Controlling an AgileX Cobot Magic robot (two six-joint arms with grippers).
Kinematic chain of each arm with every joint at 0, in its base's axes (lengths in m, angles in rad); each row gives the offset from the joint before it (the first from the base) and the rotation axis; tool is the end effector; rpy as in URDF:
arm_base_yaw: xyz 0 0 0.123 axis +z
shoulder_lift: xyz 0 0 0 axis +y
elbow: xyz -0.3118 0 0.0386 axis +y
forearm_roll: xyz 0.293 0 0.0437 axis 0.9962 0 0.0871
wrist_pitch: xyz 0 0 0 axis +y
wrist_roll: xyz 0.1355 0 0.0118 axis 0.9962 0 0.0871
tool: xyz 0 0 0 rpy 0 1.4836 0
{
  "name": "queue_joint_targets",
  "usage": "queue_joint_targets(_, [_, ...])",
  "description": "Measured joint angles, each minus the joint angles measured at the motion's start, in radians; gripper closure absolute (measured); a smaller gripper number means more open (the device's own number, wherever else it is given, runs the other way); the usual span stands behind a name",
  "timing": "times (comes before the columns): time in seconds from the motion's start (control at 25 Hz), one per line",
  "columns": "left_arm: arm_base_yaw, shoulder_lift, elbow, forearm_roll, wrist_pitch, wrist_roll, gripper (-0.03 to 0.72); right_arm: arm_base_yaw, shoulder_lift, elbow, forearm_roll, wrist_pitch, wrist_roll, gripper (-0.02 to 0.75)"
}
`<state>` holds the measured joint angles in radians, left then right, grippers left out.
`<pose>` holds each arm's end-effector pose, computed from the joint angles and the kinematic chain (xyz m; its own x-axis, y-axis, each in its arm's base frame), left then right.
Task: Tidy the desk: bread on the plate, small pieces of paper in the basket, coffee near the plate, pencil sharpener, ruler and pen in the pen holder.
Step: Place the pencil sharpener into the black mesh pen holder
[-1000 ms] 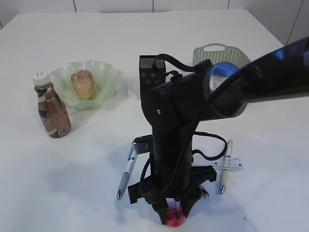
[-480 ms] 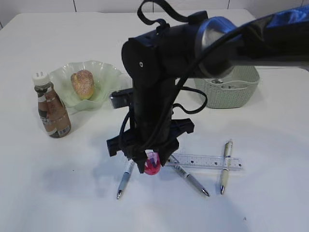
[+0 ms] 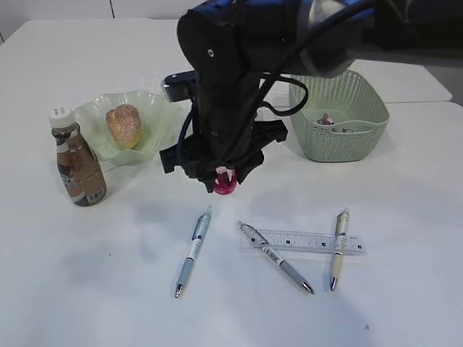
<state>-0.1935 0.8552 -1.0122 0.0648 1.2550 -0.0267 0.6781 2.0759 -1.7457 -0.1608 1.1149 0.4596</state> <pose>0.1775 -0.0263 0.3576 -0.8322 0.1564 -0.5320 0.1544 0.9868 0.0486 0.4056 0.3016 0.1921 -0.9296 -0.2677 -0.2534 -0.2643 0.9632 -0.0480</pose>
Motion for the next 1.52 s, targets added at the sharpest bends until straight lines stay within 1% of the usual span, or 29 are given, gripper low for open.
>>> queue_joint_targets(0.08, [0.0, 0.0, 0.0, 0.0, 0.0, 0.0, 0.252, -0.007, 0.0, -0.011, -0.003, -0.009, 0.002, 0.396])
queue_joint_targets(0.28, [0.0, 0.0, 0.0, 0.0, -0.007, 0.0, 0.252, -0.074, 0.002, -0.076, -0.04, -0.051, 0.006, 0.396])
queue_joint_targets(0.32, [0.0, 0.0, 0.0, 0.0, -0.008, 0.0, 0.252, -0.074, 0.002, -0.076, -0.04, -0.051, 0.006, 0.396])
queue_joint_targets(0.4, [0.0, 0.0, 0.0, 0.0, -0.018, 0.0, 0.252, -0.11, 0.002, -0.104, -0.059, -0.075, 0.002, 0.396])
queue_joint_targets(0.52, [0.0, 0.0, 0.0, 0.0, -0.039, 0.0, 0.257, -0.11, 0.002, -0.104, -0.059, -0.075, 0.002, 0.396])
queue_joint_targets(0.56, [0.0, 0.0, 0.0, 0.0, -0.044, 0.0, 0.258, -0.158, 0.004, -0.135, -0.079, -0.116, -0.017, 0.396])
queue_joint_targets(0.8, [0.0, 0.0, 0.0, 0.0, -0.065, 0.0, 0.258, -0.221, 0.009, -0.143, -0.097, -0.195, -0.021, 0.396])
queue_joint_targets(0.84, [0.0, 0.0, 0.0, 0.0, -0.071, 0.0, 0.259, -0.221, 0.009, -0.143, -0.097, -0.195, -0.021, 0.396])
queue_joint_targets(1.04, [0.0, 0.0, 0.0, 0.0, -0.084, 0.0, 0.263, -0.235, 0.018, -0.143, -0.126, -0.391, -0.025, 0.396])
queue_joint_targets(1.12, [0.0, 0.0, 0.0, -0.002, -0.088, 0.0, 0.264, -0.235, 0.027, -0.143, -0.129, -0.444, -0.025, 0.396])
queue_joint_targets(1.28, [0.0, 0.0, 0.0, -0.035, -0.091, 0.0, 0.264, -0.235, 0.061, -0.143, -0.151, -0.523, -0.025, 0.396])
queue_joint_targets(1.44, [0.0, 0.0, 0.0, -0.039, -0.093, 0.0, 0.265, -0.235, 0.096, -0.143, -0.194, -0.607, -0.025, 0.396])
queue_joint_targets(1.52, [0.0, 0.0, 0.0, -0.039, -0.093, 0.0, 0.265, -0.235, 0.096, -0.143, -0.194, -0.607, -0.025, 0.396])
